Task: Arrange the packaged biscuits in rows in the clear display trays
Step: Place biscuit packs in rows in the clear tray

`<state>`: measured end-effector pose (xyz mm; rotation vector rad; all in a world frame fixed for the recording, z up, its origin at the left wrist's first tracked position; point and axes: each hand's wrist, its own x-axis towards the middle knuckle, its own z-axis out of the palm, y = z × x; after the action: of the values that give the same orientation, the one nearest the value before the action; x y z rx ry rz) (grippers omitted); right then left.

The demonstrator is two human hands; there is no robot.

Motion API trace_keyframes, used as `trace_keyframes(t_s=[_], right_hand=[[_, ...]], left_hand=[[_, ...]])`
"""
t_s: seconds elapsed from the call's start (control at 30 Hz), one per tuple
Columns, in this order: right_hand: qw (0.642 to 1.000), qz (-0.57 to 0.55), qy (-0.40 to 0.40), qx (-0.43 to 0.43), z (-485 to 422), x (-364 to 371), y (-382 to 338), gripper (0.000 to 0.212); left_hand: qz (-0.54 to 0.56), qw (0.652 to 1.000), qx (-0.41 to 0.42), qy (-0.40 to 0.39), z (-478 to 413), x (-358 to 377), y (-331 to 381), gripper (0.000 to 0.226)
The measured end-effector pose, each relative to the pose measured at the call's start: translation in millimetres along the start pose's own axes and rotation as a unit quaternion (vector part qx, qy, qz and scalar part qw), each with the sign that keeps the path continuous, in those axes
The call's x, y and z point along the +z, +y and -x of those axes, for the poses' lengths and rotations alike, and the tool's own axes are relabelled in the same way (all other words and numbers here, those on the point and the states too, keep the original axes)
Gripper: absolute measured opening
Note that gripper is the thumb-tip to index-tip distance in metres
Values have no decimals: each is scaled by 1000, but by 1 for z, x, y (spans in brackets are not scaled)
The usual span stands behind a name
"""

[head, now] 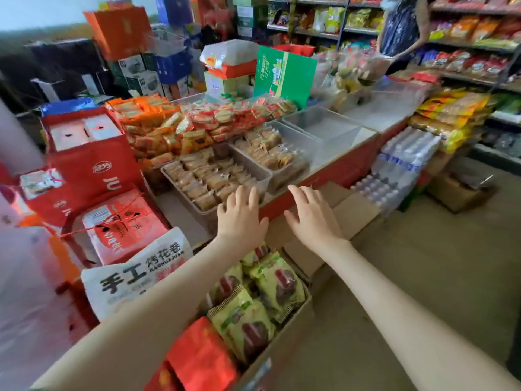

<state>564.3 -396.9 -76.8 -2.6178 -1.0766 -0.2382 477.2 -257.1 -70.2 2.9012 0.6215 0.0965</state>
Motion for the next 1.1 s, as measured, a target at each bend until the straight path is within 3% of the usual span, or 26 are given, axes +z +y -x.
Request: trace_keyframes(t_s=[0.33,0.6,0.93,1.1], right_hand=[[998,27,-30,-56,-101,16,121,56],[994,36,-54,-92,-194,20,233,56],[971,-15,-140,-191,-309,73,366,56],[945,-56,-182,-267,-369,94,368,53]], left_hand=[[15,999,-23,43,-123,33,87,72],[8,999,-38,23,-239,52,149,74],[-27,980,-197,-31,-347,120,181,73],[-40,956,-283,-62,-355,132,169,75]])
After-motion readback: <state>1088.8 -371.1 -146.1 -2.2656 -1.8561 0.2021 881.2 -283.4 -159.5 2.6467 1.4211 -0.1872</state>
